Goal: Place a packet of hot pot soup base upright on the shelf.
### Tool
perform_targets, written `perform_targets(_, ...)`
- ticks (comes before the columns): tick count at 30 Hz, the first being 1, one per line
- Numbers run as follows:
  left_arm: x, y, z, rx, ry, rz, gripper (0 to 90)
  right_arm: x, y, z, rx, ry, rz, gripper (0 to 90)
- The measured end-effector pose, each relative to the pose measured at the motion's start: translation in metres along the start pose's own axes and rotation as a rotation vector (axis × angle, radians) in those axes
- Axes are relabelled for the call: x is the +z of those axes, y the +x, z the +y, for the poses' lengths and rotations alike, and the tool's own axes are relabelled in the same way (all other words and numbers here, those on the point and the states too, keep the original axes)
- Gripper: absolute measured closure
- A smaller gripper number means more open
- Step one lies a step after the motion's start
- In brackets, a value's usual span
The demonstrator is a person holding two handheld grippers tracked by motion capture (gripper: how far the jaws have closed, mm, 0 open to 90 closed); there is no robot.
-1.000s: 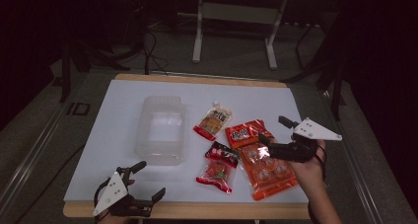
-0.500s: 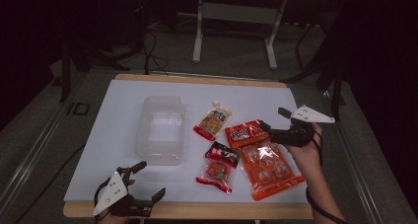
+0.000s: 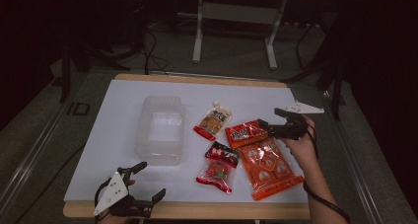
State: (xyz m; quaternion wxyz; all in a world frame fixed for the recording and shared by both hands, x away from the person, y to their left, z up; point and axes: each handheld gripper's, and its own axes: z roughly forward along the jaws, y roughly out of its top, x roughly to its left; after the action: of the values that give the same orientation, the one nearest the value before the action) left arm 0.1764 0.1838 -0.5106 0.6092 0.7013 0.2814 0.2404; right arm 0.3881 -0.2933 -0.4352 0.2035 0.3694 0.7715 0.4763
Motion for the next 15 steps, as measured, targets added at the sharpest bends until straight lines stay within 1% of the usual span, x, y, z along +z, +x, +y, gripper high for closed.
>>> perform_targets(1,0.0,0.0,0.0,0.0,0.0,0.0,3.0,0.0,0.0,0.0,0.0,0.0,0.0,13.5)
perform_targets(2,0.0,0.0,0.0,0.0,0.0,-0.001,3.0,0.006,-0.004,-0.004,0.004,0.023,0.004,13.6)
perform_targets(6,0.0,0.0,0.0,-0.003,0.001,-0.001,3.0,0.017,-0.009,-0.012,0.018,0.051,0.013,14.5)
perform_targets(7,0.001,0.0,0.0,-0.003,0.002,-0.001,3.0,0.02,-0.01,-0.014,0.019,0.059,0.007,14.5)
perform_targets(10,0.001,0.0,-0.001,-0.003,0.004,-0.003,3.0,0.027,-0.016,-0.022,0.037,0.084,0.009,15.0)
perform_targets(11,0.001,0.0,-0.001,-0.003,0.006,-0.003,3.0,0.029,-0.018,-0.025,0.049,0.096,0.013,16.4)
perform_targets(14,0.002,0.0,-0.001,-0.001,0.008,-0.004,3.0,0.035,-0.023,-0.033,0.067,0.131,0.007,17.7)
perform_targets(15,0.002,0.0,-0.001,-0.001,0.008,-0.004,3.0,0.036,-0.024,-0.036,0.06,0.146,-0.006,17.8)
